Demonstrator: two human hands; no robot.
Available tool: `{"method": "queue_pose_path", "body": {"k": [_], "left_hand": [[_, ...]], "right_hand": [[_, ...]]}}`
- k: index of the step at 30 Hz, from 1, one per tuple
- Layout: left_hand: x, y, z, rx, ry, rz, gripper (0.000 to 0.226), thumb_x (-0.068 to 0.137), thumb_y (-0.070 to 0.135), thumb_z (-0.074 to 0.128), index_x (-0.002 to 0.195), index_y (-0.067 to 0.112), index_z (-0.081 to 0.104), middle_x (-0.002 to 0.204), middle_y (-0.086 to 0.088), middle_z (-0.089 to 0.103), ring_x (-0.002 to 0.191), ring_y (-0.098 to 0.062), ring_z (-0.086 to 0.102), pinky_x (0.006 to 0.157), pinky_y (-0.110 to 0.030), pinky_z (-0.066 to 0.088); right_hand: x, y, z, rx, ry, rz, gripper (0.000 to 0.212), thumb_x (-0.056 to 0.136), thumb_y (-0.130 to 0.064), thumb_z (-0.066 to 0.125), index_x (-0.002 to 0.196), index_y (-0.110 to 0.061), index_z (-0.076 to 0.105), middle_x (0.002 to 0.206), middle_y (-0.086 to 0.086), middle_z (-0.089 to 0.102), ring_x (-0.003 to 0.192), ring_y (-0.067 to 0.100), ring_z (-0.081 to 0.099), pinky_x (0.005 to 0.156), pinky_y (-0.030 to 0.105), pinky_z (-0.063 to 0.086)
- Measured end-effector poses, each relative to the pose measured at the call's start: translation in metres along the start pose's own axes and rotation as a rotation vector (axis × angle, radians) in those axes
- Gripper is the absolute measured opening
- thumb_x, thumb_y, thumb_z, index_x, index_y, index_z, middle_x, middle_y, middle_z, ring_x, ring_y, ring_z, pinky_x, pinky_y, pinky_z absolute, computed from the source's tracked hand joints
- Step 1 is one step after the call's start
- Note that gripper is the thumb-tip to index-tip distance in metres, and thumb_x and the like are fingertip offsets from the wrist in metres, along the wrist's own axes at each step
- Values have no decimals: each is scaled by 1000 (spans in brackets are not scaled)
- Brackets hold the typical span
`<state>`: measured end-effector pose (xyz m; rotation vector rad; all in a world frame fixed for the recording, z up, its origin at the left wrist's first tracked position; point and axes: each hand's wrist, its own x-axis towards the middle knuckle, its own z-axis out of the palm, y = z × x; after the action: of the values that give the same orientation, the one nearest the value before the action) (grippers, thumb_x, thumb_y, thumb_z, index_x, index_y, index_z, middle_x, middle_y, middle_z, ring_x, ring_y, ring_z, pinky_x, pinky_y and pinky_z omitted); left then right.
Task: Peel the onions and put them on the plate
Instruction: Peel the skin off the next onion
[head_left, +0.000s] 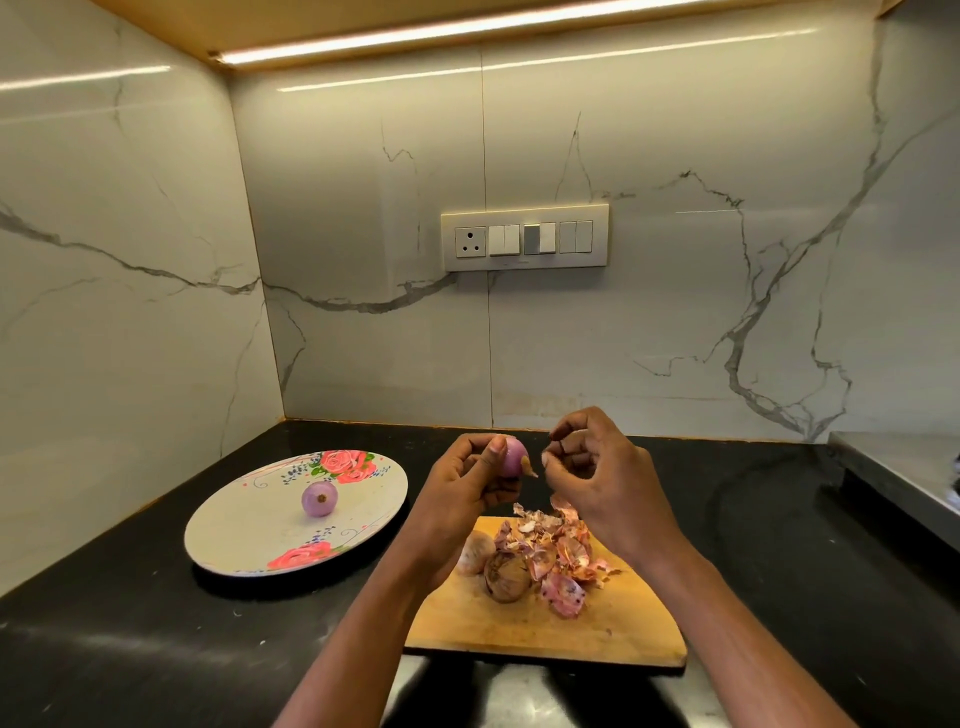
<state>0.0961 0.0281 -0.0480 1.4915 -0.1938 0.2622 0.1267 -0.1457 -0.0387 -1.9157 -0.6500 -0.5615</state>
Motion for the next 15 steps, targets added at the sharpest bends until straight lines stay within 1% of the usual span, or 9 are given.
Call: {"method": "queue_pose_path", "body": {"k": [2,3,5,7,9,13,15], "left_hand": [[0,2,-1,-43,18,-1,39,89,39,53,119,16,63,113,-9,68,100,-20,67,86,-27,57],[0,3,-1,-59,22,-2,39,89,39,53,119,16,62,114,-9,68,101,-20,67,86,-27,57],[0,4,-1,-75,24,-4,39,89,38,54,121,16,62,116,-9,68,104,-20,68,88,-28,57],[0,3,-1,-63,25,-3,40,87,37,58,122,17,62,118,-8,67,108,-22,67,90,-29,57],[0,3,-1,-38,24,7,40,85,35,63,121,18,62,117,-7,67,107,-21,68,88,-28,57],[0,2,-2,18,23,19,41,83,37,66,119,17,63,110,-5,70,97,-16,71,83,-26,57],[1,0,-2,74,26,26,41,84,38,66,119,17,62,110,-5,71,97,-15,71,82,-25,57]], "right_hand": [[1,1,-3,77,-23,45,20,91,-26,72,107,-28,60,94,-14,71,87,-1,69,74,27,62],[0,1,-4,101,-42,56,20,90,-28,73,107,-28,62,94,-13,73,87,-1,70,75,26,62],[0,-3,-2,111,-71,52,24,87,-29,76,107,-27,63,94,-16,73,88,-6,69,73,18,59],[-1,-5,1,87,-71,34,26,85,-26,78,105,-28,63,92,-18,71,88,-10,68,70,11,55],[-2,-4,3,28,-53,7,28,84,-21,79,104,-30,60,90,-19,70,87,-12,66,70,7,52],[-5,-2,2,-109,-50,-86,33,86,-20,78,107,-33,56,84,-17,72,82,-9,67,71,6,51],[-6,-2,4,-157,-71,-113,35,87,-20,77,110,-33,55,83,-16,71,79,-5,68,72,8,54]]}}
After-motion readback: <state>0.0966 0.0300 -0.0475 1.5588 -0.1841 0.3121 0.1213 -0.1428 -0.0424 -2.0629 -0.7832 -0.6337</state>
